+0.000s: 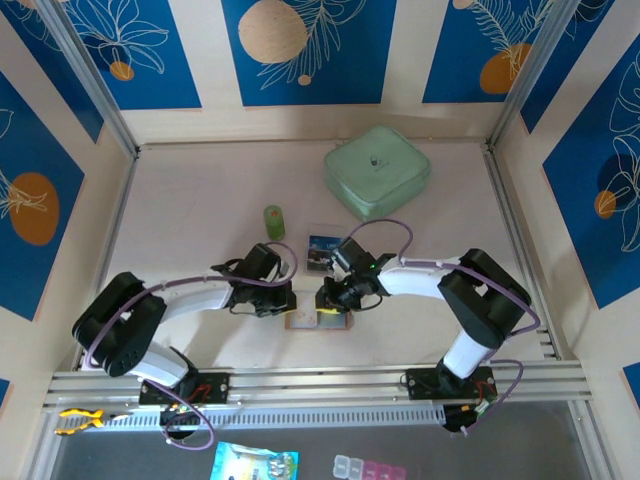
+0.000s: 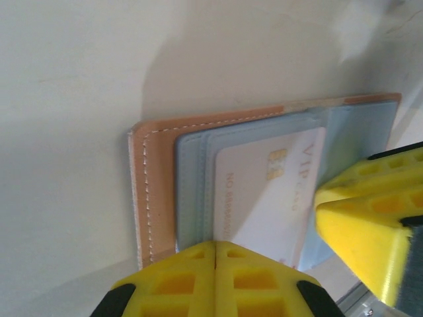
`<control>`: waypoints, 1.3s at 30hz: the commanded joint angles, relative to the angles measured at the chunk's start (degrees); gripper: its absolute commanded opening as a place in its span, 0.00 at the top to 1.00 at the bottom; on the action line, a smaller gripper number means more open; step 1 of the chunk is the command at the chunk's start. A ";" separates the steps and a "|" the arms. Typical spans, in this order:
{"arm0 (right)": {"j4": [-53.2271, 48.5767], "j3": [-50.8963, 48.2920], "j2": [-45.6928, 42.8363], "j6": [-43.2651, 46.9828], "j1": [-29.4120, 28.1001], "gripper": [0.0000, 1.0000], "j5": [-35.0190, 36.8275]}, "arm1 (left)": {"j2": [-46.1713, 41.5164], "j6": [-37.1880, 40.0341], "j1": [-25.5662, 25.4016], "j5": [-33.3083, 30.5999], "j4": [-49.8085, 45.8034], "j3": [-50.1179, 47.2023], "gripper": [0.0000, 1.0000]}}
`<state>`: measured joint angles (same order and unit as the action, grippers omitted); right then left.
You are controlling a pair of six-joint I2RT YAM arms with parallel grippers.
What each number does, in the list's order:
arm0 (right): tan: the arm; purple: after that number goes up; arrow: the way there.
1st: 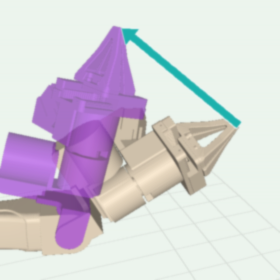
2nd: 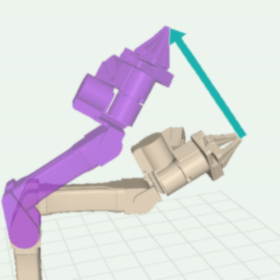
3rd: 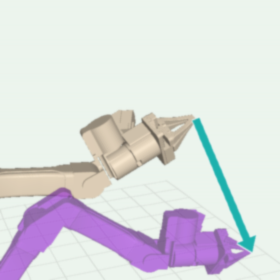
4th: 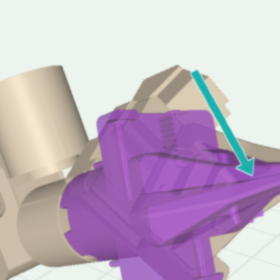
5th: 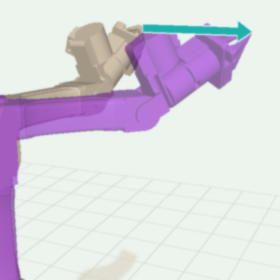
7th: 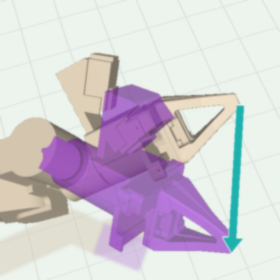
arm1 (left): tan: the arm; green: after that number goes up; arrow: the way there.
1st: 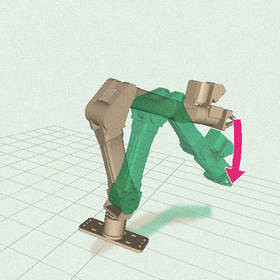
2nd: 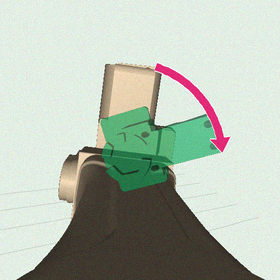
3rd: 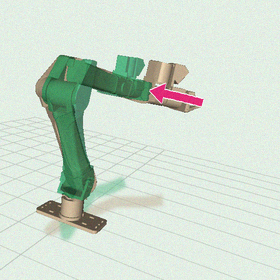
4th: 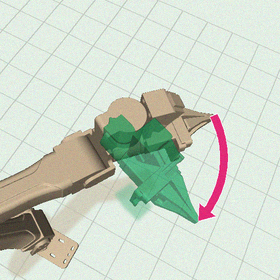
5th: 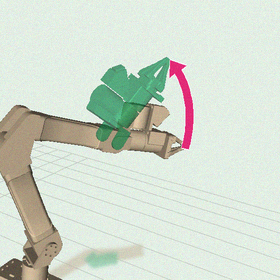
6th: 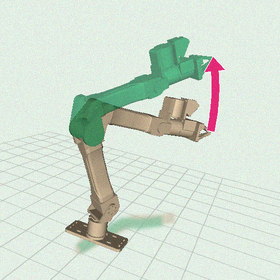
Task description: Take the credit cards out of the card holder
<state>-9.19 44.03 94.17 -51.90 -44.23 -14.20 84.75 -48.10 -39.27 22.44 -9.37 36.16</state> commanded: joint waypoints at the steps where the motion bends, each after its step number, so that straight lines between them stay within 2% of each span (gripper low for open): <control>1: 2.77 -1.26 -1.71 -1.45 0.17 0.78 -2.84 | 0.83 1.95 -0.13 -1.56 -3.10 0.82 1.00; 16: 5.10 -1.01 -0.56 -2.03 0.04 0.80 -4.74 | 1.03 1.65 -0.12 -2.05 -2.58 -0.57 1.00; 30: 3.98 1.21 3.26 -2.48 -0.90 0.75 -4.59 | 0.77 1.60 -0.13 -1.88 -2.65 -0.57 1.00; 39: 10.04 0.79 5.12 -4.84 -1.30 0.81 -8.12 | 0.38 1.52 -0.16 -1.96 -2.76 -0.74 1.00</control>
<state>-1.15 44.27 98.04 -55.37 -44.71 -20.01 84.82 -47.48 -39.27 22.26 -9.47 36.23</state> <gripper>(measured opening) 0.190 0.044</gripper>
